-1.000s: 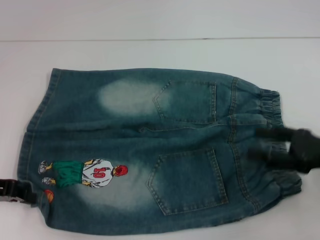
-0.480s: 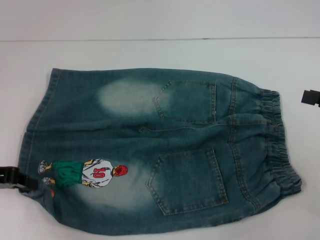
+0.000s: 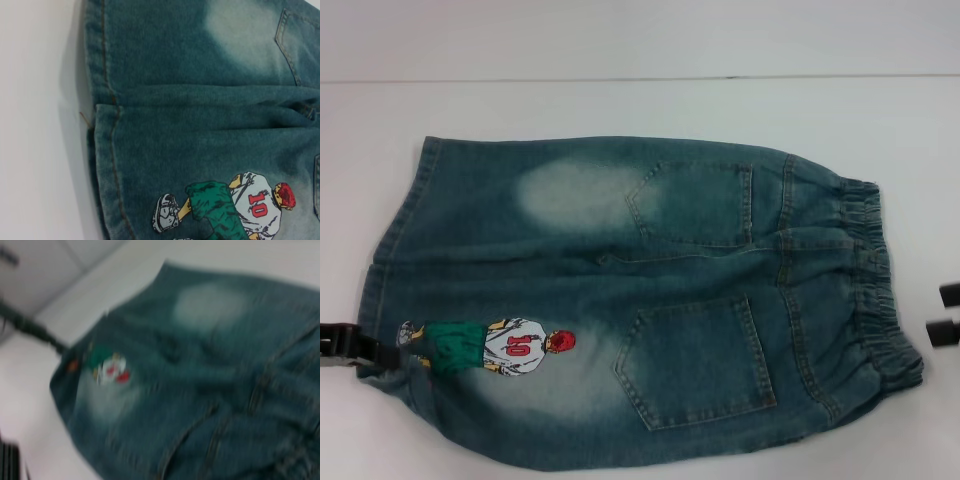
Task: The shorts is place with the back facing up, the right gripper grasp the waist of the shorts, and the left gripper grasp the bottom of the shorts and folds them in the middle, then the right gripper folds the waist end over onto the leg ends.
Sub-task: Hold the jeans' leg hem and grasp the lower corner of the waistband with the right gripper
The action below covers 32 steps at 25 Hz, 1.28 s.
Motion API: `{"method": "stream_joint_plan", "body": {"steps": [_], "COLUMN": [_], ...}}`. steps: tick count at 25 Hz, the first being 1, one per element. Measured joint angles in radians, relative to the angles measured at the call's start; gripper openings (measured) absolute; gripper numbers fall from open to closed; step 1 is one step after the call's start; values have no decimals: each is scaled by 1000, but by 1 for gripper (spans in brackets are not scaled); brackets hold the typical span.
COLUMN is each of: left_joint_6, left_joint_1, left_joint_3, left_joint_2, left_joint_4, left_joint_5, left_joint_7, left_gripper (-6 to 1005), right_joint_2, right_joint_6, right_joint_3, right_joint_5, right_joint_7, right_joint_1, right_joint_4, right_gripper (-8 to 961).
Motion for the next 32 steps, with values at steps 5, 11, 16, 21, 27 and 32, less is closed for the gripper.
{"method": "stream_joint_plan", "body": {"steps": [5,11,16,21,27,32], "left_joint_6": [0,2,5,5,10,10], "left_joint_1": [-3,-4,-8,-10,-11,-11], "left_joint_3": [2,3,8,9,5,4], "left_joint_2": [-1,0,-1,-5,-7,-8], "left_joint_4": [-1,-1,-1,-1,-1,-1], "left_joint_5": [-1,-11,-14,-14,-14,-14], "left_joint_7": [3,4,5,6,14,15], "left_gripper": [20,20,20,20,20,21], "right_joint_2": [-1,7,21,39,64,87], "right_joint_6": [-36,-61,-50,-15,27,50], "right_joint_3": [-14,-70,-114,-170,-197,-215], "right_joint_5": [-130,-252,-333,-369,-380,-382], "right_joint_7": [-31,-22,15,51,61,59], "right_joint_1": [43,104,156,176,181,185], "right_joint_4": [-5,-5,-1,3,-2,-4], "right_gripper": [911,910,910,910,910,896]}}
